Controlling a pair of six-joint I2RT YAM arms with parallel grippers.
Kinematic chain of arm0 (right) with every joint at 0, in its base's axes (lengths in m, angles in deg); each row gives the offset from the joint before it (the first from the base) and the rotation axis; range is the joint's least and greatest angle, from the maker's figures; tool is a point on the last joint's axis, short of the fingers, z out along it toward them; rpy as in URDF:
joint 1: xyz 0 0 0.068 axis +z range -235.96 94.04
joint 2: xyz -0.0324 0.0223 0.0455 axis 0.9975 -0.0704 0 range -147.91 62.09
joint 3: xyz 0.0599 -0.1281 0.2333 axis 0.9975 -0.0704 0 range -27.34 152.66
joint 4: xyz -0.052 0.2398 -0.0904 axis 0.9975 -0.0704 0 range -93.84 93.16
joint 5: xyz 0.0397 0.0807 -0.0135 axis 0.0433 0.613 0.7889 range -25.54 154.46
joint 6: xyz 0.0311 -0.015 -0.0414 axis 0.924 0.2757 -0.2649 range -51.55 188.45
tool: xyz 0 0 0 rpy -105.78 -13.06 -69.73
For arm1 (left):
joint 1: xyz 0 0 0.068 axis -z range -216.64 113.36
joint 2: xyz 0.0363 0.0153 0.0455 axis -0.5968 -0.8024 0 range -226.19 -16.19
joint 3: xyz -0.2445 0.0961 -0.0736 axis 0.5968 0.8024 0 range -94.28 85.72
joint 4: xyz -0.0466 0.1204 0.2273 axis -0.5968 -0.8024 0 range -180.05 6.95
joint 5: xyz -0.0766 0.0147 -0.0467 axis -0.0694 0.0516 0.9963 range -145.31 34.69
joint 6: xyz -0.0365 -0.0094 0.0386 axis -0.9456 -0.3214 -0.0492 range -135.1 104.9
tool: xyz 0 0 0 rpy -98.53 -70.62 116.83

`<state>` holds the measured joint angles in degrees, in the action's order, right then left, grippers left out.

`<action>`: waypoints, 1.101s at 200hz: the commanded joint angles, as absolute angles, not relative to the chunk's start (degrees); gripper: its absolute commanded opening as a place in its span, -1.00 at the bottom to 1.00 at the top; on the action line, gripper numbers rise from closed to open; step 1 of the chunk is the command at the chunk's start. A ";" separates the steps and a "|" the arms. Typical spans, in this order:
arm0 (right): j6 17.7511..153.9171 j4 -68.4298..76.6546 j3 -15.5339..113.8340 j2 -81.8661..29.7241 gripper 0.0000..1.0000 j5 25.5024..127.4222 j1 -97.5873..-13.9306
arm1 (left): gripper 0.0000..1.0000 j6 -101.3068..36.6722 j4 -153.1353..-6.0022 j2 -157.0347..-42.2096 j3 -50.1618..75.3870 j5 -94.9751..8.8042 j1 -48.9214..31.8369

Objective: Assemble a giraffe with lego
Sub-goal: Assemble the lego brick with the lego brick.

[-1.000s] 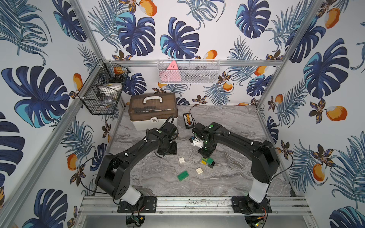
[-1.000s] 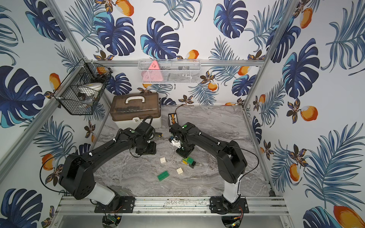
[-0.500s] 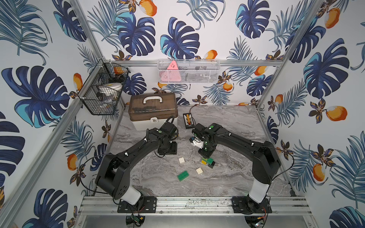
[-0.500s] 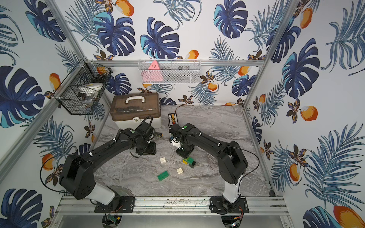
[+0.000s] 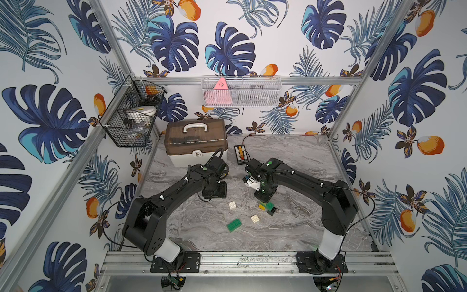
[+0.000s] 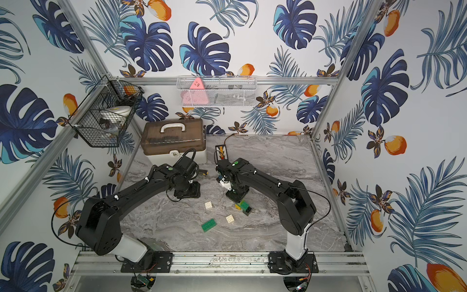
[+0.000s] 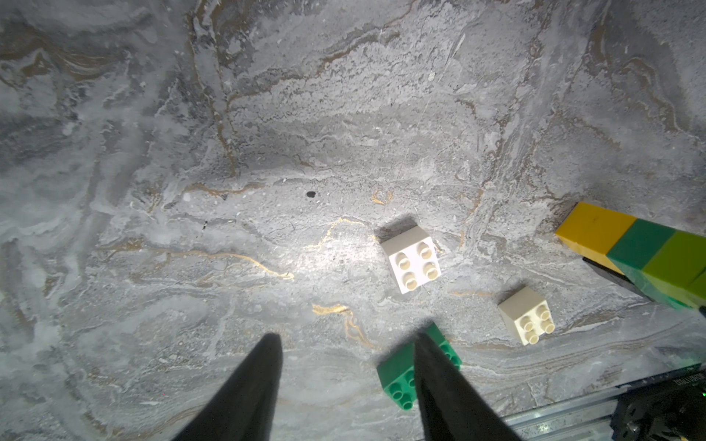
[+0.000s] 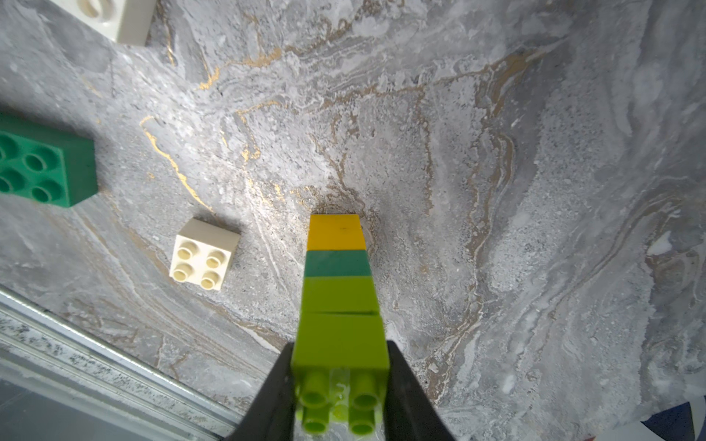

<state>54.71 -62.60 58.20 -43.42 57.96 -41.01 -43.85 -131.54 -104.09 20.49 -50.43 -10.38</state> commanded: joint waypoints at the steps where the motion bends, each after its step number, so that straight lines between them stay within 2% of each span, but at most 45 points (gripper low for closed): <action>1: 55.06 -63.40 57.57 -44.64 -0.47 58.77 -41.03 | 0.21 -43.77 -131.39 -104.00 20.07 -50.21 -10.10; 120: 55.22 -59.90 51.06 -43.21 -0.46 65.36 -41.14 | 0.22 -43.58 -131.49 -104.10 18.38 -50.40 -9.83; 186: 55.34 -58.83 51.60 -41.80 -0.40 68.15 -39.75 | 0.23 -44.53 -130.58 -103.51 19.88 -49.80 -9.80; 220: 55.23 -58.31 50.71 -41.01 -0.28 67.70 -39.46 | 0.23 -44.89 -130.34 -103.47 20.33 -49.69 -9.81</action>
